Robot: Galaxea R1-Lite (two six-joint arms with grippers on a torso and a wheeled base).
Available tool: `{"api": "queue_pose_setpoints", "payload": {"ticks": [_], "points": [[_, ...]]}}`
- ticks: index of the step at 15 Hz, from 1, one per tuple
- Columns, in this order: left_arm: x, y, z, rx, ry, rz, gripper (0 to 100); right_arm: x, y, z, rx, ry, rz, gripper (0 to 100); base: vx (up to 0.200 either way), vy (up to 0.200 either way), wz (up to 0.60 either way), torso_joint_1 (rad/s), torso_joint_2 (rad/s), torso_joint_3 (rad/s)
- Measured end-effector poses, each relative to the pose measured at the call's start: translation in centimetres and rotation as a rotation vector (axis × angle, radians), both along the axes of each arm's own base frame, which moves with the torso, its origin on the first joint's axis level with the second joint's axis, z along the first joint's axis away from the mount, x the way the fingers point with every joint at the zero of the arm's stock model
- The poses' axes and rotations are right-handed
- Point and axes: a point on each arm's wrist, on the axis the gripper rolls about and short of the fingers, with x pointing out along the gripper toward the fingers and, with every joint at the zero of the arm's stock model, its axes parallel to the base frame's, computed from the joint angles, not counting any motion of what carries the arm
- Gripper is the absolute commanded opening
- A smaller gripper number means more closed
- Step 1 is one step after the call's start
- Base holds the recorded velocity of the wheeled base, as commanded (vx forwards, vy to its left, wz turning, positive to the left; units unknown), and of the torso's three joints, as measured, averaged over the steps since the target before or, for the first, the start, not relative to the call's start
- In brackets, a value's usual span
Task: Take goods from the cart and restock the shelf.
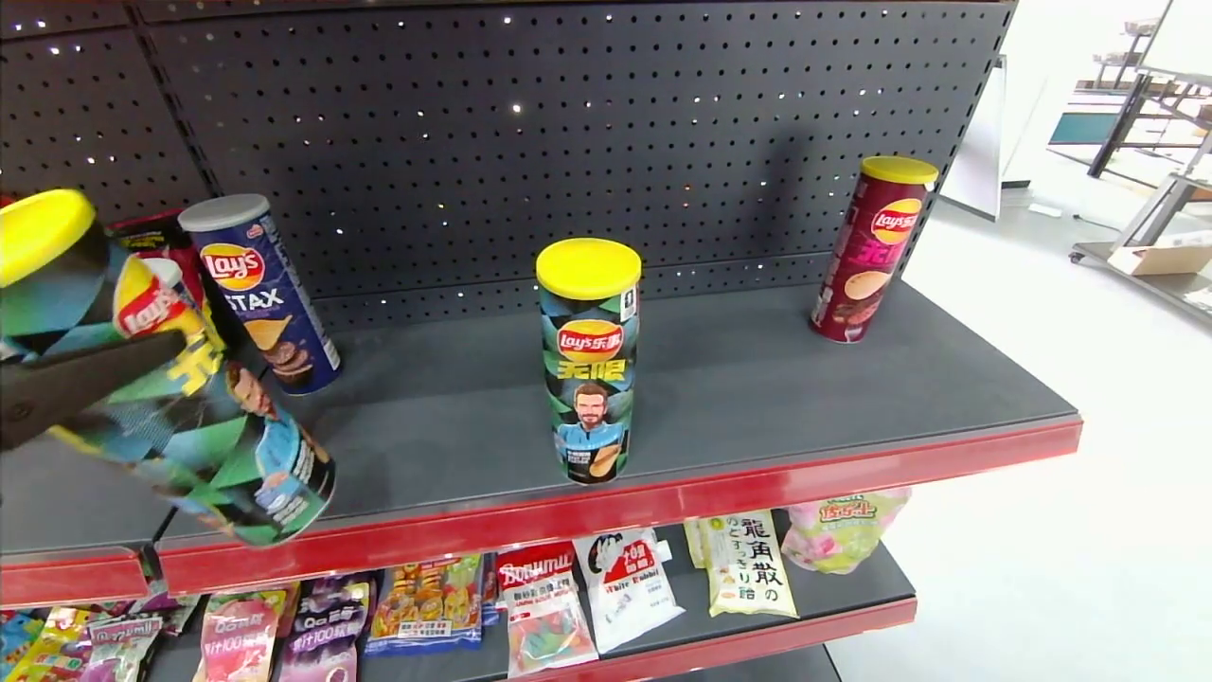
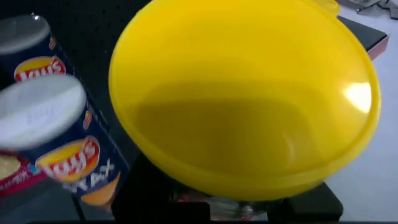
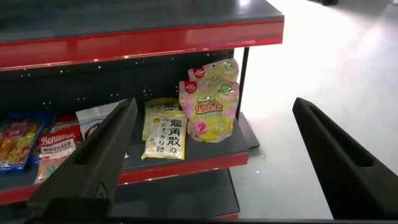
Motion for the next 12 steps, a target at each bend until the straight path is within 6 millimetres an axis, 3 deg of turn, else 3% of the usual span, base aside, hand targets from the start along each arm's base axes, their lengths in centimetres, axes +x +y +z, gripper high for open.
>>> {"api": "queue_pose_setpoints", "payload": {"ticks": [6, 12], "points": [[9.9, -2.8, 0.1, 0.015, 0.028, -0.054, 0, 0.0, 0.0, 0.0, 0.000, 0.000, 0.001, 100, 0.000, 0.000, 0.00, 0.000, 0.00, 0.000], [16.9, -5.7, -0.6, 0.007, 0.009, -0.125, 0, 0.0, 0.0, 0.0, 0.000, 0.000, 0.000, 100, 0.000, 0.000, 0.00, 0.000, 0.00, 0.000]]}}
